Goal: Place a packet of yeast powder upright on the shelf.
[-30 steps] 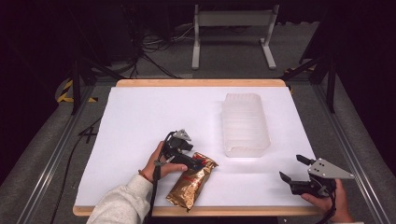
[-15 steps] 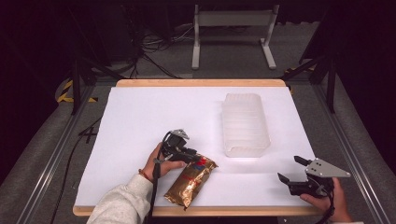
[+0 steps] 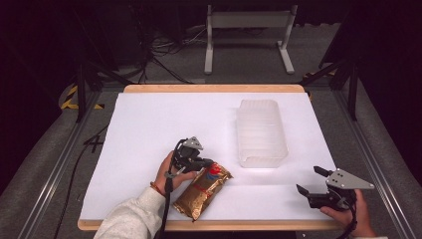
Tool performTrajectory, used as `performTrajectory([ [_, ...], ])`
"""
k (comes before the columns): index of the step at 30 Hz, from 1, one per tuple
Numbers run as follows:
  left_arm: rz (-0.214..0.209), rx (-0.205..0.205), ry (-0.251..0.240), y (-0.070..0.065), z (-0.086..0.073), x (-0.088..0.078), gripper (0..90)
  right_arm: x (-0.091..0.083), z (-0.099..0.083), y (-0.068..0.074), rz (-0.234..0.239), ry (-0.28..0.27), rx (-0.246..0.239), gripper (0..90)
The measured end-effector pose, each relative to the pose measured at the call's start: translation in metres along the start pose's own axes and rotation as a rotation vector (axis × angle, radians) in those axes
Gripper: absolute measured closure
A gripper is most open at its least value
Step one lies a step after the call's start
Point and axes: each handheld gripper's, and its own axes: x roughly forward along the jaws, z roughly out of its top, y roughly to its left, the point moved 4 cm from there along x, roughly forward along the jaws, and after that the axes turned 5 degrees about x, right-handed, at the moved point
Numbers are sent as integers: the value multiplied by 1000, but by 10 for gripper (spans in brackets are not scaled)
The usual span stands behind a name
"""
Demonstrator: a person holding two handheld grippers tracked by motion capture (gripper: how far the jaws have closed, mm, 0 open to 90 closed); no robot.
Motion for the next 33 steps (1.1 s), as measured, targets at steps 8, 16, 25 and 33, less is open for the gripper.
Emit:
performTrajectory([
  [8,72,-7,-186,0,15,-44,900,-1,1,0,-3,-7,4,143],
  [16,102,29,-272,-9,27,-69,900,-2,1,0,-3,-11,9,142],
  [25,146,41,-414,-21,48,-98,900,-3,0,-1,-8,-14,21,141],
  [33,131,52,-484,-23,62,-99,900,-2,0,-1,-6,-9,20,140],
])
